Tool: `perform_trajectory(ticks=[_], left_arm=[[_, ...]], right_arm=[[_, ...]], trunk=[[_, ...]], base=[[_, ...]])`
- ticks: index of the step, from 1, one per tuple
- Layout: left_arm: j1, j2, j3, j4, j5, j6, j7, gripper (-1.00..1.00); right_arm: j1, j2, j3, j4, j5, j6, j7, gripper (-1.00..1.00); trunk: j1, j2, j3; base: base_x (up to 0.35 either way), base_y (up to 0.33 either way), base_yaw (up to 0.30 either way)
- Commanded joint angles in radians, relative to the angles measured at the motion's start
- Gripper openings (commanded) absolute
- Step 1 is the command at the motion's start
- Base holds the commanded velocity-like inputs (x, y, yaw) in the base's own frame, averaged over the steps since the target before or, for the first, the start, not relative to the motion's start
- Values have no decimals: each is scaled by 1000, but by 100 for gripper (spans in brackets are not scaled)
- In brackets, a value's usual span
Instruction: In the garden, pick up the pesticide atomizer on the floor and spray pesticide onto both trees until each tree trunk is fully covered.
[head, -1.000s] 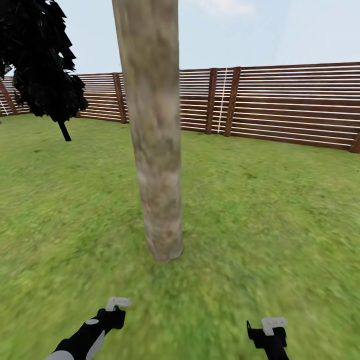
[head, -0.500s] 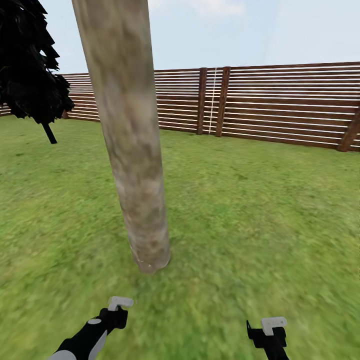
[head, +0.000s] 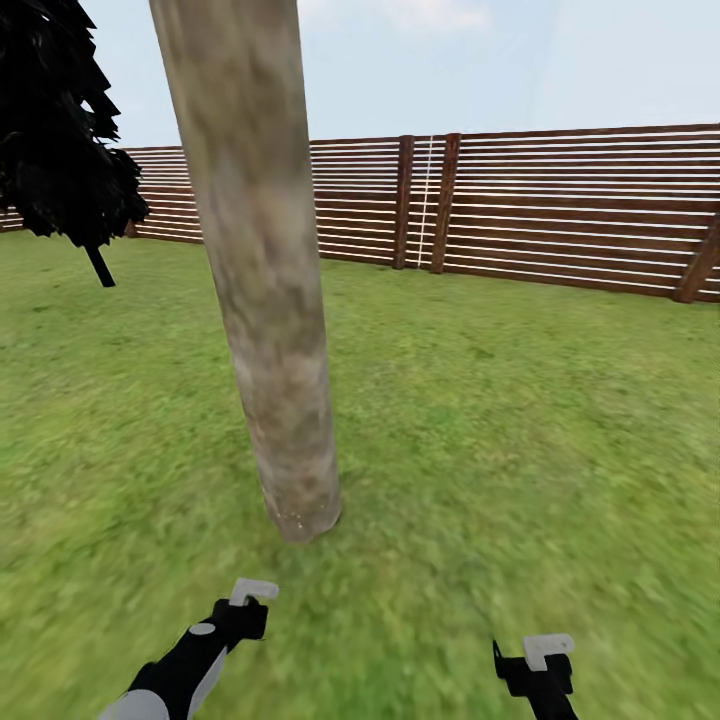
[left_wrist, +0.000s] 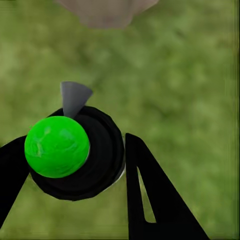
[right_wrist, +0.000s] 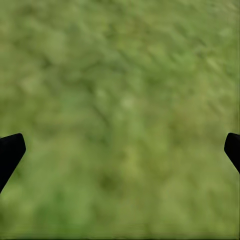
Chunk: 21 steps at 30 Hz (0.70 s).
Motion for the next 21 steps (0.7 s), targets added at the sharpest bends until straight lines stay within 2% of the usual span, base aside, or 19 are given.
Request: perform_trajectory(ticks=[1,2,4,5,6,7,9,10,11,12,15,17,18,20,21], left_arm=[[-2,-14,7,-3,-12,2,-7,-100],[-2,-26,5,-4,-16,3,-5,-100],[-25,-19,4,-9,-19,34,-4,-100],[-40,-2,6,-18,-17,72,-7,-100],[-52,44,8,-34,-11,134,-13,-100],[-55,56,8,-40,-9,153,-14,-100],[-59,43,4,-46,-9,172,-17,-100],[-66,14,2,-51,-11,204,-18,-100],[-83,-29,1,-71,-13,291,-18,-100],[-91,-38,1,-89,-13,345,-18,-100],[-99,-33,0,-147,-13,455,-19,-100],[-100,8,0,-184,-14,528,-19,-100],[-100,14,0,-197,-14,542,-18,-100],[-101,1,0,-215,-13,550,-18,-100],[-102,-24,-1,-233,-13,564,-18,-100]], right_arm=[[-1,0,-7,1,11,-3,-4,100],[-1,0,-6,2,11,-3,-4,100],[-1,0,-7,2,11,-3,-4,100],[-1,0,-7,2,11,-3,-4,100],[-1,0,-7,2,11,-3,-4,100],[-1,0,-7,2,11,-3,-4,100],[-1,0,-7,2,11,-3,-4,100],[-1,0,-7,2,11,-3,-4,100],[-1,0,-7,2,11,-3,-4,100],[-1,0,-7,2,11,-3,-4,100],[-1,0,-7,2,11,-3,-4,100],[-1,0,-7,2,11,-3,-4,100],[-1,0,-7,2,11,-3,-4,100],[-1,0,-7,2,11,-3,-4,100],[-1,0,-7,2,11,-3,-4,100]], trunk=[[0,0,-1],[0,0,-1],[0,0,-1],[0,0,-1],[0,0,-1],[0,0,-1],[0,0,-1],[0,0,-1],[0,0,-1],[0,0,-1],[0,0,-1],[0,0,-1],[0,0,-1],[0,0,-1],[0,0,-1]], base=[[-25,0,0],[-10,0,0],[-4,0,0],[-1,0,0],[0,0,0],[0,0,0],[0,0,0],[0,0,0],[0,0,0],[0,0,0],[0,0,0],[0,0,0],[-58,0,0],[-230,0,0],[-142,0,0]])
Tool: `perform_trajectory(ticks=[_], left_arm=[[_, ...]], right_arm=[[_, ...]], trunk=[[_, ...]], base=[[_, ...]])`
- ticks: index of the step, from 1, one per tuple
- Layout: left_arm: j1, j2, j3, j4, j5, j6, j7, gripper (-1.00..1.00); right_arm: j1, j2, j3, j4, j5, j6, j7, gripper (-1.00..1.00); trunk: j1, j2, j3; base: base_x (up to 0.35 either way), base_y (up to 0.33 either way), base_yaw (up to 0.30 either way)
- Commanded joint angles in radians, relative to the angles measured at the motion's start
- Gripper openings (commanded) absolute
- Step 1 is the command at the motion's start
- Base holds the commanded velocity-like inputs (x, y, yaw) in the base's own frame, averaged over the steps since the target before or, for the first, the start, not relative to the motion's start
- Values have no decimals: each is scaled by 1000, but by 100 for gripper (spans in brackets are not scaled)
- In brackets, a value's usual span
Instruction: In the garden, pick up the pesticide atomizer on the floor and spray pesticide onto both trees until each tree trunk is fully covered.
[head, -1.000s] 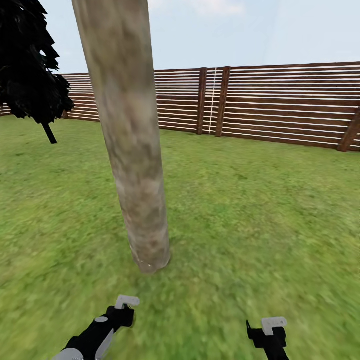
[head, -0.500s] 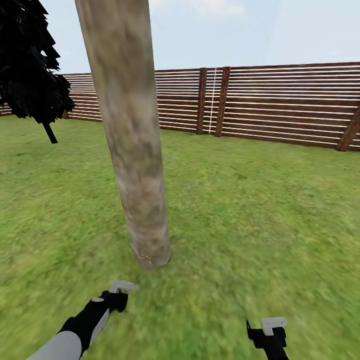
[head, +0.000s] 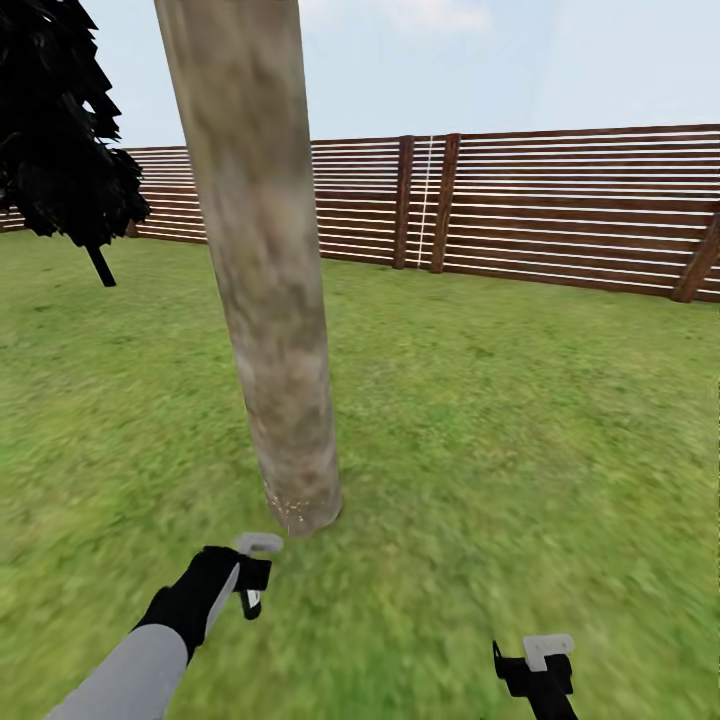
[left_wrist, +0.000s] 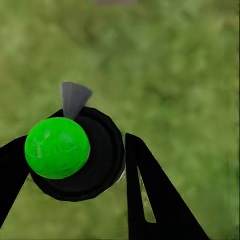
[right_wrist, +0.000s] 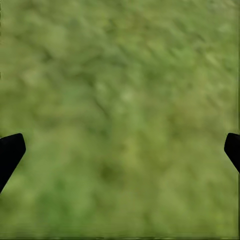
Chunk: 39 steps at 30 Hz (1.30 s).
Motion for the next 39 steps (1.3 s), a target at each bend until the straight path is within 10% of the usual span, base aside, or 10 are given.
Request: perform_trajectory(ticks=[1,4,9,14,19,25,31,35,39], left_arm=[[-10,-15,8,-17,-21,29,-8,-100],[-50,-24,5,-43,-20,97,-8,-100],[-114,57,3,-44,-17,148,-10,-100],[-116,-28,0,-45,-25,149,-8,-100],[-145,73,4,-47,-20,189,-35,-100],[-196,-13,-50,-71,-25,311,-76,-100],[-208,90,-68,-114,-23,359,-121,-100],[-237,36,-131,-121,-25,361,-157,-100],[-278,51,-132,-120,-28,380,-157,-100]], right_arm=[[-1,0,-7,1,11,-3,-4,100],[-1,0,-7,1,11,-3,-4,100],[-1,0,-7,1,11,-3,-4,100],[-1,0,-7,1,11,-3,-4,100],[-1,0,-7,1,11,-3,-4,100],[-1,0,-7,1,11,-3,-4,100],[-1,0,-7,1,11,-3,-4,100],[-1,0,-7,1,11,-3,-4,100],[-1,0,-7,0,11,-3,-4,100]], trunk=[[0,0,-1],[0,0,-1],[0,0,-1],[0,0,-1],[0,0,-1],[0,0,-1],[0,0,-1],[0,0,-1],[0,0,-1]], base=[[-58,0,0],[-18,0,0],[-1,0,0],[-137,0,0],[-13,0,0],[0,0,0],[0,0,0],[0,0,0],[0,0,0]])
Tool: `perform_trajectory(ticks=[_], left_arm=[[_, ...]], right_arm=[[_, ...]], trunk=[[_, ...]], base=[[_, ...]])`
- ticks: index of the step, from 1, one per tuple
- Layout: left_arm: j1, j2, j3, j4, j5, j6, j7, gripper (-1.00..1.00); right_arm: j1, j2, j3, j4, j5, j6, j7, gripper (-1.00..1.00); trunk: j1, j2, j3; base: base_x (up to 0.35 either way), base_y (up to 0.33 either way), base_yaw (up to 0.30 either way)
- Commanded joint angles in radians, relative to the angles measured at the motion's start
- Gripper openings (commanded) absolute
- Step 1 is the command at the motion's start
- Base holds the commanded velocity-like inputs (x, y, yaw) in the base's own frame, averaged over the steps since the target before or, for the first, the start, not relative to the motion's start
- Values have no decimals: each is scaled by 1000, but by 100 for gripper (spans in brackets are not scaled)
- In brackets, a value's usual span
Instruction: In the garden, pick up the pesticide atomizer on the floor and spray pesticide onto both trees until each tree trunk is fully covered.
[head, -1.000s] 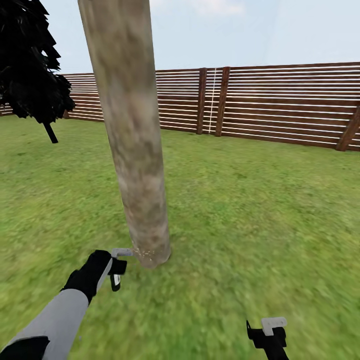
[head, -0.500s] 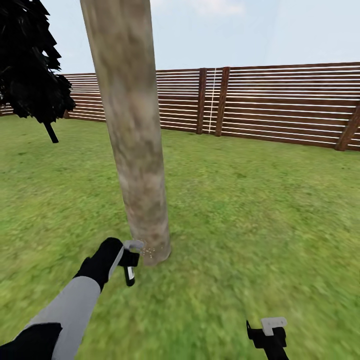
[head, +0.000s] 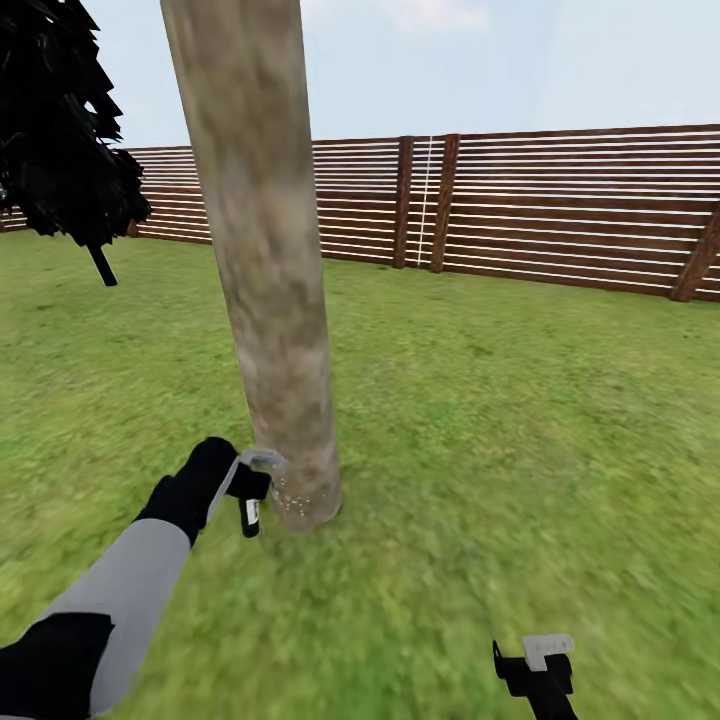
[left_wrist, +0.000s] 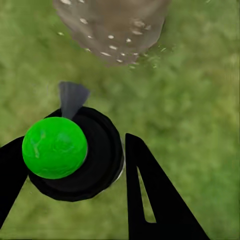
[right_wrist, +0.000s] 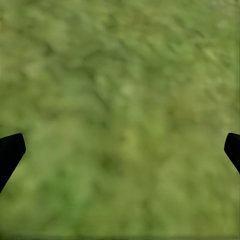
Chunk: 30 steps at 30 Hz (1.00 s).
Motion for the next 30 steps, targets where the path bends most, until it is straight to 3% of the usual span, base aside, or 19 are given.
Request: perform_trajectory(ticks=[1,2,4,5,6,7,9,12,15,22,25,30], left_arm=[[-18,19,-2,-1,-6,29,-10,-100],[-26,34,-2,-2,-3,41,-10,-100],[-32,34,-4,-3,-2,48,-11,-100],[-33,28,-5,-4,-1,50,-11,-100],[-34,1,-6,-7,-3,51,-10,-100],[-34,-10,-6,-7,-3,51,-10,-100],[-35,-18,-7,-9,-4,51,-9,-100],[-45,-1,-7,-22,-8,52,-9,-100],[-95,29,-4,-26,-5,54,-9,-100],[-202,23,-9,-15,-3,64,-9,-100],[-181,36,-12,-9,-4,61,-8,-100],[10,38,-9,2,-7,44,0,-100]], right_arm=[[-1,0,-7,1,11,-3,-4,100],[-1,0,-7,1,11,-3,-4,100],[-1,0,-7,2,10,-3,-4,100],[-1,0,-7,2,10,-3,-4,100],[-1,0,-7,2,11,-3,-4,100],[-1,0,-7,2,11,-3,-4,100],[-1,0,-7,1,11,-3,-4,100],[-1,0,-7,1,11,-3,-4,100],[-1,0,-7,1,12,-3,-4,100],[-1,-1,-7,1,14,-3,-4,100],[-1,-1,-7,1,15,-3,-4,100],[-1,-1,-7,2,15,-3,-4,100]], trunk=[[0,0,-1],[0,0,-1],[0,0,-1],[0,0,-1],[0,0,-1],[0,0,-1],[0,0,-1],[0,0,-1],[0,0,-1],[0,0,-1],[0,0,-1],[0,0,-1]], base=[[0,0,0],[0,0,0],[0,0,0],[0,0,0],[0,0,0],[-7,0,0],[-182,0,0],[-99,0,0],[-10,0,0],[0,0,0],[0,0,0],[0,0,0]])
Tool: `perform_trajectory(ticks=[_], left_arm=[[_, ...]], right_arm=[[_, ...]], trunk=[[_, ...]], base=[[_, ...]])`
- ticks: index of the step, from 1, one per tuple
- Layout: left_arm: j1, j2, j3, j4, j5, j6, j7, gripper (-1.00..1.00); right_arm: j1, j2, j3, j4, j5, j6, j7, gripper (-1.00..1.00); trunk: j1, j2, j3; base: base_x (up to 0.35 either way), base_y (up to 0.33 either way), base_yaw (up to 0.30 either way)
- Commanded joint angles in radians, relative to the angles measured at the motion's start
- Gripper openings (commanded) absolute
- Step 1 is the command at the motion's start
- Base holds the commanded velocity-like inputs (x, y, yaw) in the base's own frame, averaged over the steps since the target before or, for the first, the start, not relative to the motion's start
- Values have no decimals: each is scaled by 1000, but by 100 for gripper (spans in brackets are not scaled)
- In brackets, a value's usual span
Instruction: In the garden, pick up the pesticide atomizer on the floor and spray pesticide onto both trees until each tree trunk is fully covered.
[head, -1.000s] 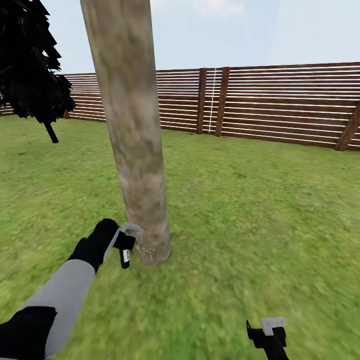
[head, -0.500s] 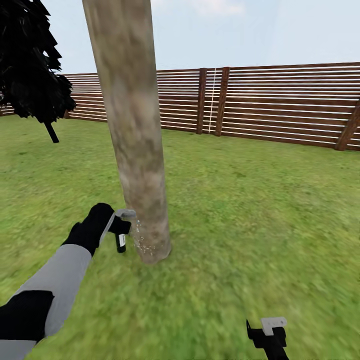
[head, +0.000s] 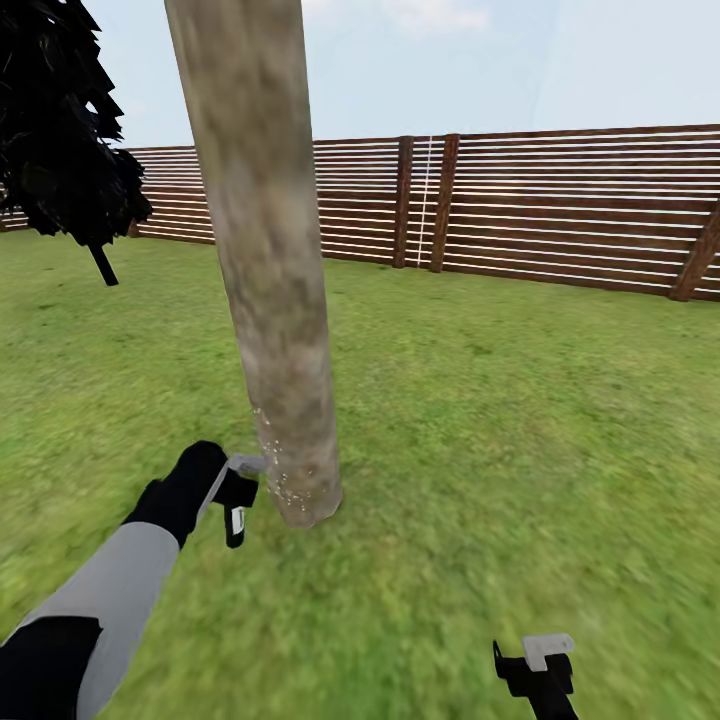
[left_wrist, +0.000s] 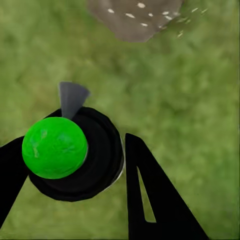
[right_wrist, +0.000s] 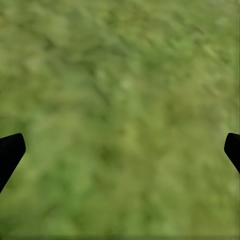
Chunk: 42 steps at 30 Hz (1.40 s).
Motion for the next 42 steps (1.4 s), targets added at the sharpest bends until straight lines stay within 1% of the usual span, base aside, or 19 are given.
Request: perform_trajectory(ticks=[1,3,6,11,16,23,25,26,28,31,35,37,38,40,41,42], left_arm=[[17,1,0,-6,-11,2,-8,-100],[27,4,6,-17,-9,2,-6,-100],[29,0,6,-51,-12,3,-5,-100],[30,5,7,-54,-13,4,-3,-100],[32,6,7,-43,-14,4,-2,-100],[108,-3,6,-28,-13,1,-1,-100],[121,-5,6,-28,-11,-15,-1,-100],[126,-6,6,-15,-9,-30,-1,-100],[127,-6,6,3,-7,-37,-1,-100],[127,-5,7,7,-8,-39,-1,-100],[128,2,8,8,-8,-40,-1,-100],[139,7,19,8,-9,-43,-1,-100],[154,8,27,8,-10,-59,-1,-100],[171,10,31,9,-11,-91,0,-100],[191,12,40,13,-10,-107,7,-100],[199,12,48,15,-10,-114,14,-100]], right_arm=[[-1,0,-7,1,11,-3,-4,100],[-1,0,-6,1,11,-3,-4,100],[-1,1,-6,0,11,-3,-4,100],[-1,3,-5,0,11,-3,-4,100],[-1,3,-6,0,11,-3,-4,100],[-1,3,-5,0,11,-3,-4,100],[-1,3,-5,0,11,-3,-4,100],[-1,3,-5,0,11,-3,-4,100],[-1,3,-5,0,11,-3,-4,100],[-1,3,-5,0,11,-3,-4,100],[-1,3,-5,1,11,-3,-4,100],[-1,3,-5,0,11,-3,-4,100],[-1,3,-5,0,11,-3,-4,100],[-1,3,-5,0,11,-3,-4,100],[-1,3,-5,0,11,-3,-4,100],[-1,3,-5,0,11,-3,-4,100]], trunk=[[0,0,-1],[0,0,-1],[0,0,-1],[0,0,-1],[0,0,-1],[0,0,-1],[0,0,-1],[0,0,-1],[0,0,-1],[0,0,-1],[0,0,-1],[0,0,-1],[0,0,-1],[0,0,-1],[0,0,-1],[0,0,-1]], base=[[0,-18,0],[0,-191,0],[45,-258,0],[148,-260,11],[171,-245,214],[154,-246,244],[119,-251,47],[116,-251,8],[71,-261,2],[-19,-268,0],[-184,-231,0],[-170,-209,30],[-53,-207,176],[-19,-207,234],[119,-206,265],[190,-195,271]])
